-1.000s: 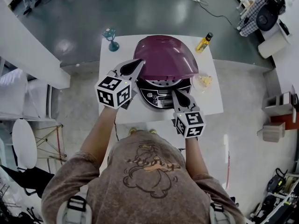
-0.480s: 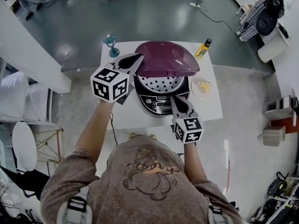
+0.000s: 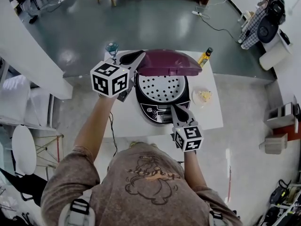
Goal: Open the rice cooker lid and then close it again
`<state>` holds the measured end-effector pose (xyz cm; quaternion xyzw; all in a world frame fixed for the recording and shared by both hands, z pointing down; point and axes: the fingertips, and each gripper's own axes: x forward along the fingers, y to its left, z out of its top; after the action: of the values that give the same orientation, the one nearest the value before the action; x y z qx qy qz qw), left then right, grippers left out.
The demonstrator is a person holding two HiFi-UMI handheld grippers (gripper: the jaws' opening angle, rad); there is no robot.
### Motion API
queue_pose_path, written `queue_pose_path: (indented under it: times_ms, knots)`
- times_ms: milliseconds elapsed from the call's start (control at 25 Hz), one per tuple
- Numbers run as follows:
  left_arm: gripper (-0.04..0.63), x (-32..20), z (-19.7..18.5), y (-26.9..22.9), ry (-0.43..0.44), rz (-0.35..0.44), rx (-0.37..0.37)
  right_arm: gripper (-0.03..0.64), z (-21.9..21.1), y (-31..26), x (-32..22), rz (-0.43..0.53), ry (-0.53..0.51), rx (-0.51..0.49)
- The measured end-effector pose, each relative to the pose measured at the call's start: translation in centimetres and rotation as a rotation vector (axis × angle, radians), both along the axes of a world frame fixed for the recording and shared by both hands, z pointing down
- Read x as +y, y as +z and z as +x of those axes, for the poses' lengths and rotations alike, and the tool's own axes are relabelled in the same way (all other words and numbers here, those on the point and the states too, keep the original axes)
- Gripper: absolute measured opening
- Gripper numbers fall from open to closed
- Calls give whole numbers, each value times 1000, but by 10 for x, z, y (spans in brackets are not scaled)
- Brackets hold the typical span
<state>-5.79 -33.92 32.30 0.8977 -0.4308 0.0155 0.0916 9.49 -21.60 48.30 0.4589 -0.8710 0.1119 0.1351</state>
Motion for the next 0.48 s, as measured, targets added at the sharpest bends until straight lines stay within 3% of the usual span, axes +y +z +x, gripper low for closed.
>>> queue_pose_path:
  times_ms: [480]
  knots:
    - [21, -30, -1, -34, 26, 50, 4, 3, -1, 0, 0, 0, -6, -1]
